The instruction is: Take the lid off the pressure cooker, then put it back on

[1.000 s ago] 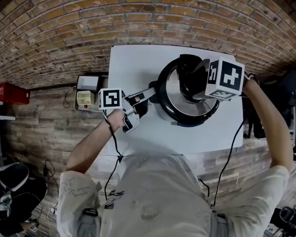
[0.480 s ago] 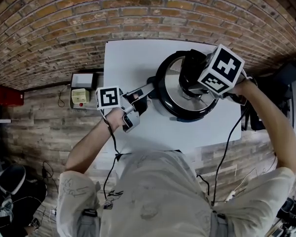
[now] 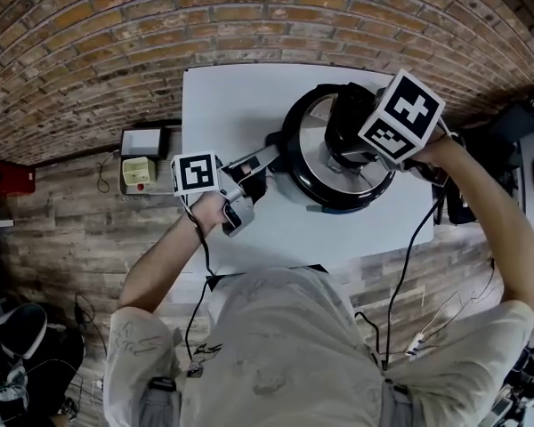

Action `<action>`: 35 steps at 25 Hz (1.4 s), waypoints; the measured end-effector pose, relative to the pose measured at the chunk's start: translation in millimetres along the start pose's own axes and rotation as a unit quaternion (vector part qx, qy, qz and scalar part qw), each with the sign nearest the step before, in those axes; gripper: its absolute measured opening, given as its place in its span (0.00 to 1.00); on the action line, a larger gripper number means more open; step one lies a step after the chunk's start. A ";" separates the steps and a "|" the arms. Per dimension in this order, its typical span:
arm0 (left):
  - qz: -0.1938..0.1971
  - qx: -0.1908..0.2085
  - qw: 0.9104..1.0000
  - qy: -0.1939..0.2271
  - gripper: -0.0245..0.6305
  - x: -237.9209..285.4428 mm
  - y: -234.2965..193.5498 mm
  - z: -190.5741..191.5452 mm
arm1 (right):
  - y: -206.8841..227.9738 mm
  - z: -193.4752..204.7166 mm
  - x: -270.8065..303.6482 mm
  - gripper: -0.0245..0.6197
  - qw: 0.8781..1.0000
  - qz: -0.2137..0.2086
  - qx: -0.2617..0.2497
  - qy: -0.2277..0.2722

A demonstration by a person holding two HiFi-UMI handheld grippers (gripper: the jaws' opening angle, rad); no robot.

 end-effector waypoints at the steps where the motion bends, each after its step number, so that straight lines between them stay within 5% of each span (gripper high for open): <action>1: -0.011 -0.001 1.000 -0.002 0.16 -1.7 -2.3 0.0 | 0.0 0.4 0.2 0.50 1.000 -0.001 -0.002 0.001; 17: 0.006 -0.008 1.000 0.001 0.16 1.0 0.2 -0.5 | -1.4 1.2 -3.7 0.49 1.000 -0.005 -0.024 0.007; 35: 0.007 -0.011 1.000 0.019 0.17 -0.8 -1.9 -0.5 | -7.2 30.8 -71.8 0.49 0.998 0.014 0.007 0.059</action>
Point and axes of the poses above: the fingertips, and each gripper's own axes: x forward along the fingers, y to its right, z out of its underside, the point moved 9 cm from there along -x, backward along the fingers, and after that the axes turned 6 degrees about y, right-handed, at the moved point
